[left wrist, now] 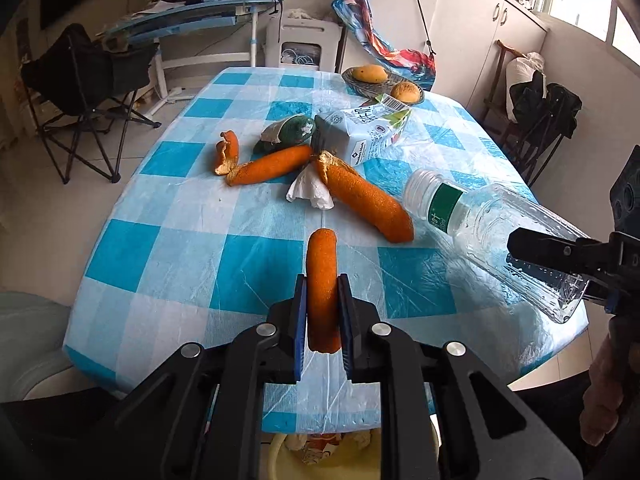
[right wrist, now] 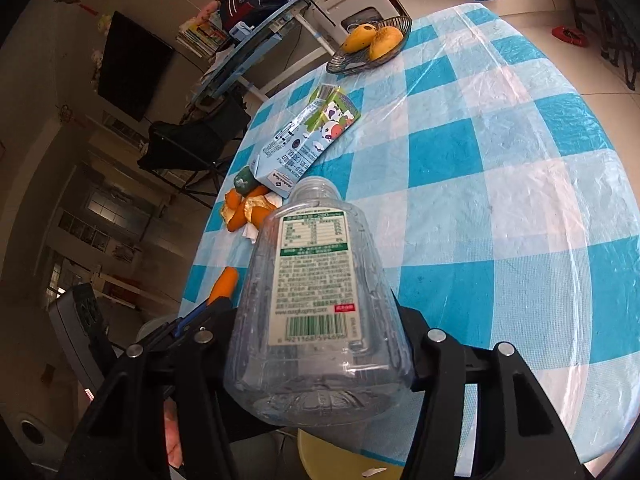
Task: Collect trash
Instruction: 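Carry bottle and orange peel to the yellow bin and release them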
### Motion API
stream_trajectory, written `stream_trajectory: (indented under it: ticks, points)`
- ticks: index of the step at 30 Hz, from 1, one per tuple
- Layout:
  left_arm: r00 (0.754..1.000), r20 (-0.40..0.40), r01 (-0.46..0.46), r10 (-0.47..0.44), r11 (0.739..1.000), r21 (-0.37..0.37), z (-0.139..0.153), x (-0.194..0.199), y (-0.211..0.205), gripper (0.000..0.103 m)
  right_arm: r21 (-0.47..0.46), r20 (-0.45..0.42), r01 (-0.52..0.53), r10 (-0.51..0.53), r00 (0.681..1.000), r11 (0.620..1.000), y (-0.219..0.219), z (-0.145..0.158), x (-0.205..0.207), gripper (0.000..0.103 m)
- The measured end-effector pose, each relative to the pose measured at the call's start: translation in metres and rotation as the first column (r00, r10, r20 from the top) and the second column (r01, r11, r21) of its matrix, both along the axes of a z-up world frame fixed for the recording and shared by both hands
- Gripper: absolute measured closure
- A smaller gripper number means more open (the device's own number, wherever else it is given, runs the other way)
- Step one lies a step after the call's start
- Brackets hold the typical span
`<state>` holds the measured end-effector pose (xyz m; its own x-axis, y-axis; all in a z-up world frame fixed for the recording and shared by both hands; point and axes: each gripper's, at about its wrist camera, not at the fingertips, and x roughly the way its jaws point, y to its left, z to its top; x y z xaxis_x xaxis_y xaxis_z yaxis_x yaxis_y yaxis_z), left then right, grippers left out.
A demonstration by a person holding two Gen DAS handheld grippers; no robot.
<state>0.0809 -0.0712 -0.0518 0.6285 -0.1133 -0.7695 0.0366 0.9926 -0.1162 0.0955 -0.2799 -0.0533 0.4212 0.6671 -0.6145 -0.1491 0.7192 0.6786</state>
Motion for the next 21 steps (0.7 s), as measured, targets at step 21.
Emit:
stream_trajectory:
  ticks: [21]
  points:
    - [0.999, -0.017, 0.047, -0.048, 0.998, -0.028, 0.006, -0.100, 0.008, 0.089, 0.111, 0.042, -0.156, 0.153, 0.987, 0.981, 0.033, 0.002, -0.104, 0.047]
